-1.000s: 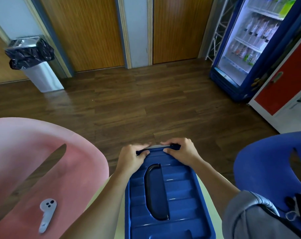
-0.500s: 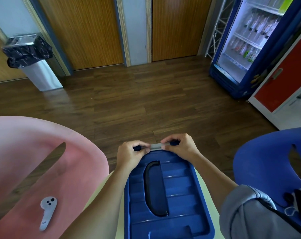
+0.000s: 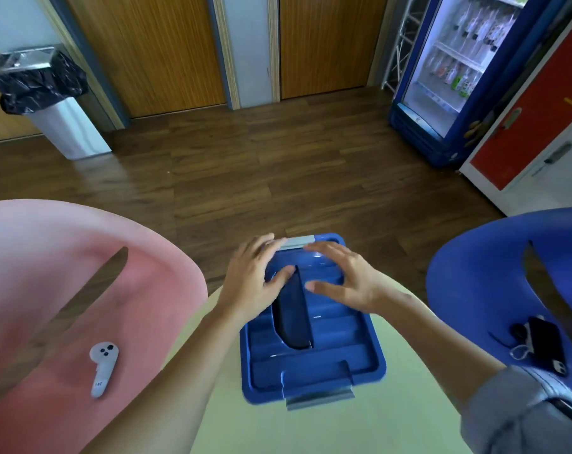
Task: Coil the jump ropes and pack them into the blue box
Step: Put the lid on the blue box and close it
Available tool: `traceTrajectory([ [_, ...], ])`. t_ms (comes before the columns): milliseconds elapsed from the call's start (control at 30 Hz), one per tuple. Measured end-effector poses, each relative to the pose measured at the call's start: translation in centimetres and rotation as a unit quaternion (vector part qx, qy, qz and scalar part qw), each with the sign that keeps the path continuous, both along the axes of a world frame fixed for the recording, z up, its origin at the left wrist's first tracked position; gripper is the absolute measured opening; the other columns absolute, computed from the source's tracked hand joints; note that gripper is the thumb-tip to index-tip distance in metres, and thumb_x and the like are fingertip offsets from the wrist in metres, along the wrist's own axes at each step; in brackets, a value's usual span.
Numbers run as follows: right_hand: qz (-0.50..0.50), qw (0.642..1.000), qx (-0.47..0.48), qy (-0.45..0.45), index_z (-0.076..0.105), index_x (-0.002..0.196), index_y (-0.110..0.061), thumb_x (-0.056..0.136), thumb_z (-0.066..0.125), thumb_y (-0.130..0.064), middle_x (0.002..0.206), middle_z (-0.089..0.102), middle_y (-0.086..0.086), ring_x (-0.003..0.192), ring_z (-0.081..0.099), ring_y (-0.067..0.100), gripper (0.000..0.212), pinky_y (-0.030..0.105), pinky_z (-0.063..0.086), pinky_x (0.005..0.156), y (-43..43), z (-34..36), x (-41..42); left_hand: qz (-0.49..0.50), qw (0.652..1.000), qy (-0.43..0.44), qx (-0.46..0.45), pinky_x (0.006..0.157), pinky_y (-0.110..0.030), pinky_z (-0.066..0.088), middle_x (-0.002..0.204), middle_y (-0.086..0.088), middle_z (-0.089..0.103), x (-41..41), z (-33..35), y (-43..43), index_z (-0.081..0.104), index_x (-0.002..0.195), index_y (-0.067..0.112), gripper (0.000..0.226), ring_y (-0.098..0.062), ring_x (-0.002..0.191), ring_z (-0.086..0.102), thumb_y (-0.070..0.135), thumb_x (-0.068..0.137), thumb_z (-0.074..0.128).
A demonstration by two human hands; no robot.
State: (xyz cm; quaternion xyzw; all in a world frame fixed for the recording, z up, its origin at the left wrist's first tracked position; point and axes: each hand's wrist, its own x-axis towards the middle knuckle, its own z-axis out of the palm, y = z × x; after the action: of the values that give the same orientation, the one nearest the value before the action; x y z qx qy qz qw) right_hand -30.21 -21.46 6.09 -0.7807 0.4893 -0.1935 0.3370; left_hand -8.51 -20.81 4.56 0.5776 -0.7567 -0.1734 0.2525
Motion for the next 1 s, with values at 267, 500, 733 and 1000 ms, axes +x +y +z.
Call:
traceTrajectory([
  [267, 0.163, 0.971, -0.082, 0.152, 0.025, 0.15, -0.028, 0.06, 0.063, -0.078, 0.16, 0.01, -0.01, 0.147, -0.003, 0.003, 0.109, 0.026, -0.005, 0.12, 10.9, -3.3, -1.9, -0.081, 0.996, -0.037, 0.0, 0.117, -0.037, 0.014, 0.145, 0.007, 0.047, -0.3, -3.2, 13.0, 0.055, 0.134, 0.023, 0.082, -0.012, 0.139, 0.034, 0.08, 0.077, 0.047],
  [500, 0.136, 0.984, -0.046, 0.101, 0.035, 0.146, -0.03, 0.068, 0.076, -0.053, 0.158, 0.017, -0.012, 0.144, -0.002, -0.005, 0.091, 0.02, -0.007, 0.118, 10.3, -3.5, -1.6, -0.093, 0.99, -0.106, -0.007, 0.115, -0.05, 0.012, 0.149, 0.003, 0.044, 0.0, -4.7, 13.6, 0.052, 0.137, 0.024, 0.097, -0.017, 0.143, 0.027, 0.09, 0.067, 0.04],
  [733, 0.16, 0.981, 0.011, 0.113, 0.032, 0.147, -0.027, 0.082, 0.069, -0.042, 0.158, 0.013, -0.012, 0.146, -0.003, 0.002, 0.076, 0.027, -0.007, 0.119, 9.8, -3.0, -1.7, -0.077, 0.99, -0.11, 0.038, 0.117, -0.055, -0.004, 0.157, 0.017, 0.016, -0.1, -4.7, 13.6, 0.037, 0.146, 0.034, 0.091, -0.008, 0.148, 0.001, 0.088, 0.074, 0.023],
  [1000, 0.149, 0.984, 0.028, 0.096, 0.039, 0.144, -0.026, 0.092, 0.059, -0.034, 0.157, 0.017, -0.014, 0.142, -0.003, -0.005, 0.056, 0.016, -0.009, 0.115, 9.6, -2.9, -1.6, -0.031, 0.996, -0.043, 0.077, 0.117, -0.056, 0.005, 0.156, 0.02, 0.025, -0.7, -4.5, 13.4, 0.047, 0.139, 0.038, 0.088, -0.001, 0.147, 0.004, 0.086, 0.075, 0.013],
])
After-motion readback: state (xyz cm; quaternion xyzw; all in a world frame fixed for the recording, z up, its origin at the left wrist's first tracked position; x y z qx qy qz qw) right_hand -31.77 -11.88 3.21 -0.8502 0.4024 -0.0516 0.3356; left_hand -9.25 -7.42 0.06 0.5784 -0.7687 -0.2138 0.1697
